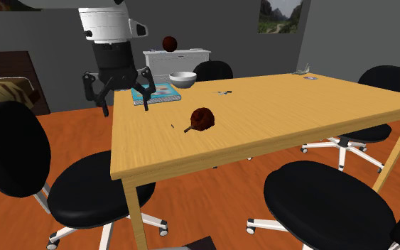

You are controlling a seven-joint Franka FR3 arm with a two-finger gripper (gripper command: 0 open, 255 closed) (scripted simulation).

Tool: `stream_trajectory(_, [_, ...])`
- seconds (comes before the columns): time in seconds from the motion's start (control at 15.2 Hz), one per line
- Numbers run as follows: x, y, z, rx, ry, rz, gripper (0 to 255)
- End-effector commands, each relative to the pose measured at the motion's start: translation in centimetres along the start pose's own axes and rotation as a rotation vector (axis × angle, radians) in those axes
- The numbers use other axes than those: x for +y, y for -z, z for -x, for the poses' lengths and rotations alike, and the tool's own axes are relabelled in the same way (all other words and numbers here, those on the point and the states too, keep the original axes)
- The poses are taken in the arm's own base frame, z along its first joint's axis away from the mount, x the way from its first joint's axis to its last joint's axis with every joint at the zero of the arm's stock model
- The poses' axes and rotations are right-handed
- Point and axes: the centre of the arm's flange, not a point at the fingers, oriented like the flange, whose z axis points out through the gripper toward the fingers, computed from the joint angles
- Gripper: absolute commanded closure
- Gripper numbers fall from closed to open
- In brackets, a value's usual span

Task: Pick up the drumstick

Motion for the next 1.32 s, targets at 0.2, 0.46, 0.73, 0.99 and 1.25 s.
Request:
stream_trajectory(0.2, [3.7,-1.8,-4.8,0.005,-0.179,0.009,0])
stream_trajectory(0.46, [7.4,-3.2,-8.1,0.008,-0.321,0.016,0])
stream_trajectory(0.73, [11.6,-4.5,-11.0,0.011,-0.463,0.023,0])
stream_trajectory(0.99, [16.1,-5.8,-13.2,0.014,-0.604,0.03,0])
stream_trajectory(1.25, [20.8,-7.0,-14.7,0.017,-0.746,0.037,0])
